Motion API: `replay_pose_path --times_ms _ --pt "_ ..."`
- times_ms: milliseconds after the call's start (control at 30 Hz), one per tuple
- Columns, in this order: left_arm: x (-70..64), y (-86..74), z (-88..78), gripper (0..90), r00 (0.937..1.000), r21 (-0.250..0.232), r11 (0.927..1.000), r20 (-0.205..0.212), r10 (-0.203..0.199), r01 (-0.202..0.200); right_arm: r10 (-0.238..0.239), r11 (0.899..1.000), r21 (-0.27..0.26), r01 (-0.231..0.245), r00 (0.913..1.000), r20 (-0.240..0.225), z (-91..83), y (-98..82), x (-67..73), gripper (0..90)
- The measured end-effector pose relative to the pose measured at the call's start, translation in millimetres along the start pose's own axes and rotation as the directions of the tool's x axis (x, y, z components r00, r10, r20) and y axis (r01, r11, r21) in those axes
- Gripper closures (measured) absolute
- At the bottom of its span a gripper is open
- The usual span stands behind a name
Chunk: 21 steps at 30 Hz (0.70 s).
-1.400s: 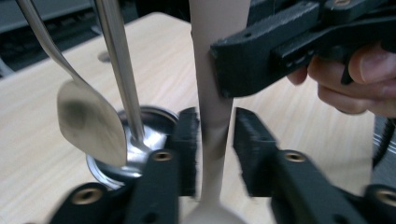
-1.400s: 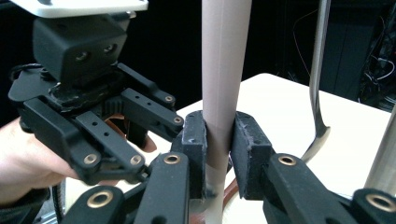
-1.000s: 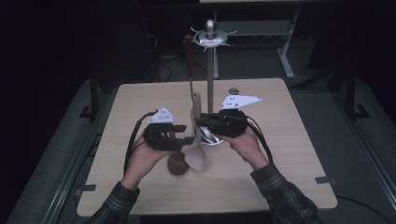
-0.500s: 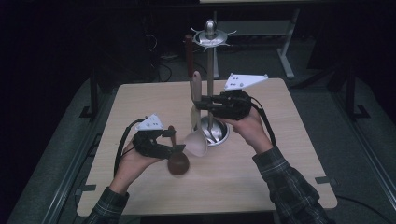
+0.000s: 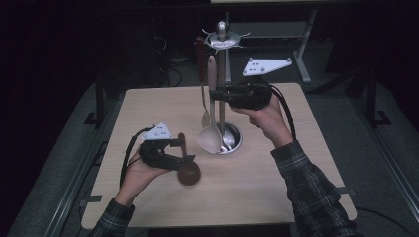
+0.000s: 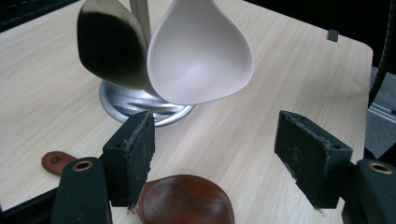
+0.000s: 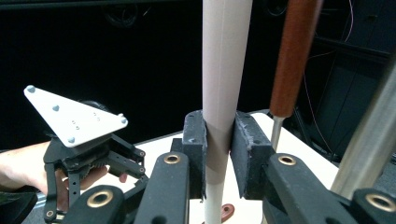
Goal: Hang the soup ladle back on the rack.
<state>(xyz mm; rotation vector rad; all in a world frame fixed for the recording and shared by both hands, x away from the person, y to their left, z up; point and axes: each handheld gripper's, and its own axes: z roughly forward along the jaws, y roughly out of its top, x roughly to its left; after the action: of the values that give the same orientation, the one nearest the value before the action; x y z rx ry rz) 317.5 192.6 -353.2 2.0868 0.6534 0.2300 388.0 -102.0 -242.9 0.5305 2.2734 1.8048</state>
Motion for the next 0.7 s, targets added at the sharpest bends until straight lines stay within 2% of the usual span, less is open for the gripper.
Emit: replay_pose_path --times_ms 233,700 --pt "-0.4 -0.6 1.9 28.7 1.0 0.009 1.0 -0.002 0.002 -0.002 0.037 0.999 -0.016 -0.038 0.9991 -0.019 -0.6 0.7 -8.4 75.9" --pt "0.8 -0.9 -0.9 28.7 0.9999 0.005 1.0 -0.011 -0.002 0.002 0.053 0.998 -0.029 -0.054 0.9981 -0.033 0.1 2.0 -19.5 75.3"
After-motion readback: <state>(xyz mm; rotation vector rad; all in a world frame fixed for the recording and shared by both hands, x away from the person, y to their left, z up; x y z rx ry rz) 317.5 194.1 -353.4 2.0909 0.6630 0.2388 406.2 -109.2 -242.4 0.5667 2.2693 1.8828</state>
